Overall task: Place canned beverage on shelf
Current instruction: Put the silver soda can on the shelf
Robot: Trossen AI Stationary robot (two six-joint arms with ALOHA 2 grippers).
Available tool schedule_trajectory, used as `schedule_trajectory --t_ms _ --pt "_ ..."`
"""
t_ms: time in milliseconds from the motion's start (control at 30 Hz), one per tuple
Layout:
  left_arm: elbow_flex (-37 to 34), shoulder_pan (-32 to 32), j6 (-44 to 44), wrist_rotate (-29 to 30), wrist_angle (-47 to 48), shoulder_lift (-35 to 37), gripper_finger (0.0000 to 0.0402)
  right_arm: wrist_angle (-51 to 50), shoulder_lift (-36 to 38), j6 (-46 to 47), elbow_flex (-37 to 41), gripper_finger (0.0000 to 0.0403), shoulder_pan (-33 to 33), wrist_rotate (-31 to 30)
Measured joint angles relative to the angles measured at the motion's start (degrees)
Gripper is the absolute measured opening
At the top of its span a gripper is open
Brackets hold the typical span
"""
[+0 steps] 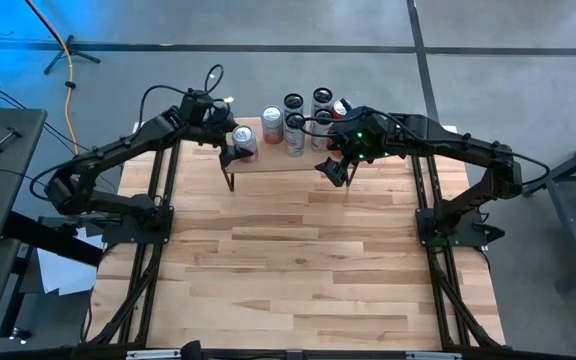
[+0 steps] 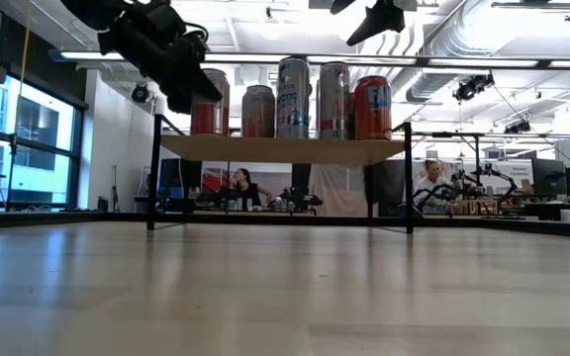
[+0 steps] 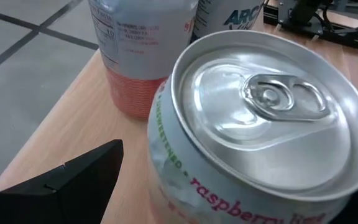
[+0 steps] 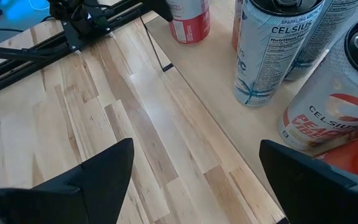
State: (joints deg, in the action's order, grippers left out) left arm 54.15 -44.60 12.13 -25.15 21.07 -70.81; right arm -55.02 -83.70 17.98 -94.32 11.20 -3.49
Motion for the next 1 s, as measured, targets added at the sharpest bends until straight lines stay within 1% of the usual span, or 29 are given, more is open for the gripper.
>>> schedule_trajectory --t_ms 100,167,300,400,467,567,767,800,900,1000 --pt "0.0 0.0 0.0 0.0 0.0 0.2 0.0384 0.0 0.0 -0.2 0.0 0.0334 0.0 0.0" --pt "0.0 0.0 0.0 0.0 0.0 0.6 0.0363 0.0 0.0 -0.4 0.0 0.0334 0.0 -0.1" --pt "0.0 0.0 0.0 0.2 0.1 1.3 0.0303 0.0 0.0 -0.8 0.0 0.0334 0.0 -2.2" --pt "0.0 0.0 -0.1 0.3 0.0 1.4 0.0256 0.0 0.0 -1.4 0.0 0.0334 0.0 -2.6" --pt "0.0 0.0 -0.5 0.3 -0.1 1.4 0.0235 0.0 0.0 -1.3 0.0 0.0334 0.0 -2.6" --pt "0.0 0.2 -1.3 0.3 -0.1 1.4 0.0234 0.0 0.0 -1.3 0.0 0.0334 0.0 -2.6" --pt "0.0 1.9 -7.6 1.1 0.5 3.6 0.0239 0.0 0.0 -1.3 0.0 0.0334 0.0 -2.6" --pt "0.0 2.8 -9.0 2.2 0.3 4.2 0.0241 0.0 0.0 -1.3 0.0 0.0334 0.0 -2.6" --pt "0.0 6.0 -12.6 8.9 0.3 5.9 0.0243 0.0 0.0 -1.3 0.0 0.0334 0.0 -2.6" --pt "0.0 10.0 -17.5 17.9 -0.4 7.3 0.0244 0.0 0.0 -1.4 0.0 0.0334 0.0 -2.6"
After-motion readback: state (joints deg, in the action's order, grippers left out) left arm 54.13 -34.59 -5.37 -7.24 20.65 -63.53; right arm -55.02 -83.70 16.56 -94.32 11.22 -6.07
